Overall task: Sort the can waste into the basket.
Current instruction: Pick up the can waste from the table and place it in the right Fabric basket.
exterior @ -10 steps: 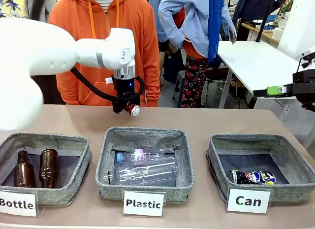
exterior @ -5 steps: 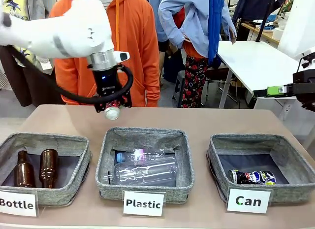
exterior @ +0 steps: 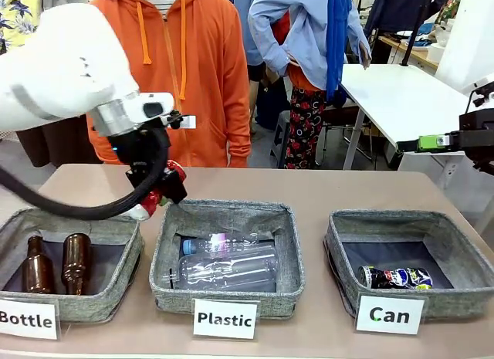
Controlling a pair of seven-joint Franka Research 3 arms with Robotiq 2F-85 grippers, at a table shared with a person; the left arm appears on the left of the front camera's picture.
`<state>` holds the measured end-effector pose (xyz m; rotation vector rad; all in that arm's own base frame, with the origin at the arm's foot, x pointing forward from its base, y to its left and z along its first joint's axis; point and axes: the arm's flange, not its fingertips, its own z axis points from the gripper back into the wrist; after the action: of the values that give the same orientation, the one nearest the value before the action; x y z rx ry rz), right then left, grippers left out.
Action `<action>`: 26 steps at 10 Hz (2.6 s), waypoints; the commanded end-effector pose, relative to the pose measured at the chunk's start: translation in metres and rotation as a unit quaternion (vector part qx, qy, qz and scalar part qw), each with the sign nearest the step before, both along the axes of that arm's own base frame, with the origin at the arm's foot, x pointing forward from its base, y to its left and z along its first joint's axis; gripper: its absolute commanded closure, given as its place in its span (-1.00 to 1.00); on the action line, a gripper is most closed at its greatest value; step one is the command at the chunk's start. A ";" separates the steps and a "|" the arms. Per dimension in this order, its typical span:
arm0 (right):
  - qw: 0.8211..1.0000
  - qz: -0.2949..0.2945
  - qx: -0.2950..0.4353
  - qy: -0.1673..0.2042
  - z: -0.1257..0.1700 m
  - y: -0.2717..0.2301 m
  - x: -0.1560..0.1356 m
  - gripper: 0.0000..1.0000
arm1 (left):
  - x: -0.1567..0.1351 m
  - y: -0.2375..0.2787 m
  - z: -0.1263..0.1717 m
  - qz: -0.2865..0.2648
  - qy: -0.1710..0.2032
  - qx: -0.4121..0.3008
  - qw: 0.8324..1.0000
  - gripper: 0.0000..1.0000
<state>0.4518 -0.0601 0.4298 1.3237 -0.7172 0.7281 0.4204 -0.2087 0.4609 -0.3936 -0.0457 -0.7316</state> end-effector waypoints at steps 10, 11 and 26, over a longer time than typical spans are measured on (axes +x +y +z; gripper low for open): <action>0.979 0.015 -0.198 0.036 0.106 -0.034 -0.069 -1.00 | -0.045 -0.087 0.058 -0.201 -0.167 -0.058 0.964 1.00; 0.959 -0.016 -0.275 0.063 0.117 -0.053 -0.089 -1.00 | -0.054 -0.131 0.072 -0.236 -0.199 -0.043 0.950 1.00; 0.891 -0.208 -0.391 0.100 0.136 -0.149 -0.148 -1.00 | -0.030 -0.474 -0.016 -0.393 -0.213 0.012 0.894 -1.00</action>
<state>0.3039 -0.2078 0.5607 0.4730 -0.4495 0.4286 0.3855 -0.6743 0.4393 -0.2353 -0.2907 -1.6029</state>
